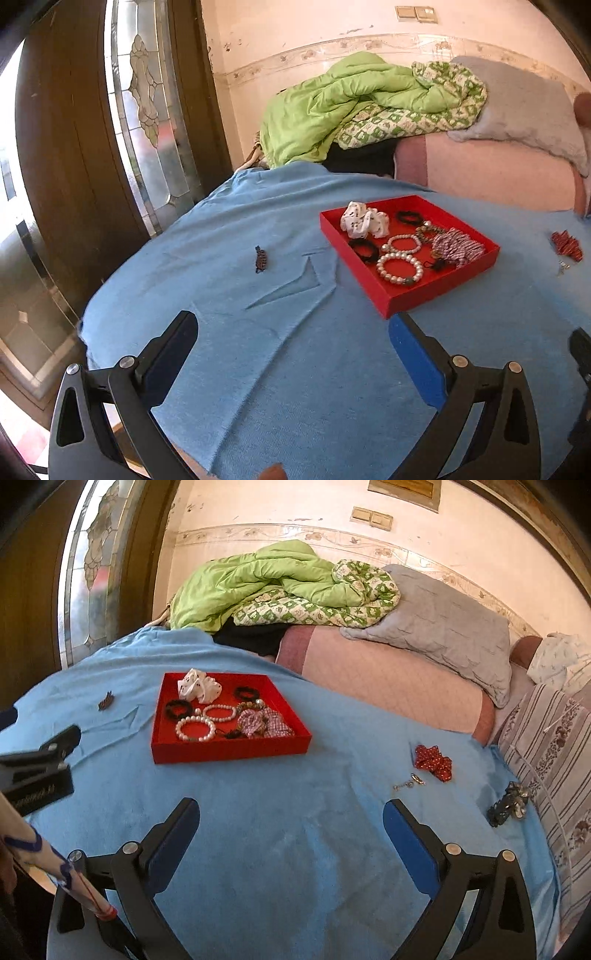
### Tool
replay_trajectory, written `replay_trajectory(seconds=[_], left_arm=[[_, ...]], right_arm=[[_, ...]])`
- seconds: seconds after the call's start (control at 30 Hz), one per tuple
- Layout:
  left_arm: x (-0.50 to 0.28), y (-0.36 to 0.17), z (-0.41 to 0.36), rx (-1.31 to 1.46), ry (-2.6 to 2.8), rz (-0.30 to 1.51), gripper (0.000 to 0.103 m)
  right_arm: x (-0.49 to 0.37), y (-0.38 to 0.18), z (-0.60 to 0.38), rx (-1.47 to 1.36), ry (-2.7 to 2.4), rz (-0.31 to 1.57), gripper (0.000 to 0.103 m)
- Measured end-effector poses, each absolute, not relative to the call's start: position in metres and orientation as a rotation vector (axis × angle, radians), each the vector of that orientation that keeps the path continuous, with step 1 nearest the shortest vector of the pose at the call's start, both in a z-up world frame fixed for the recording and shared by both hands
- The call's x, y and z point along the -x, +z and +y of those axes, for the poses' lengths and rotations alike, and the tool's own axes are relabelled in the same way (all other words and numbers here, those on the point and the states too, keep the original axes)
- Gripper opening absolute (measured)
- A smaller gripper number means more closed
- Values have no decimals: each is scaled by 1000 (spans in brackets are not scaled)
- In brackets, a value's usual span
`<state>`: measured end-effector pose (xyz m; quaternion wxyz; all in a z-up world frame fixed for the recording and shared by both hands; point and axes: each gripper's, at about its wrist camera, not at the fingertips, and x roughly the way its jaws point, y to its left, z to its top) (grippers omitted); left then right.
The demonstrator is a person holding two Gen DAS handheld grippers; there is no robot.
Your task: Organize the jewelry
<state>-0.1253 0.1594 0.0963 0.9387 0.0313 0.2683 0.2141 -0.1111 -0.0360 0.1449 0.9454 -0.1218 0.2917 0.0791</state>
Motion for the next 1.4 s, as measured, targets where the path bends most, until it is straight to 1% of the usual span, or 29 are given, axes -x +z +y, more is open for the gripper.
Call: replay_trajectory(seconds=[0.37, 1.4], left_arm=[[120, 91, 144, -122, 429, 555, 103], [117, 90, 146, -121, 434, 563, 103]], right_arm=[[115, 142, -51, 247, 130, 601, 101], [112, 133, -56, 265, 130, 617, 101]])
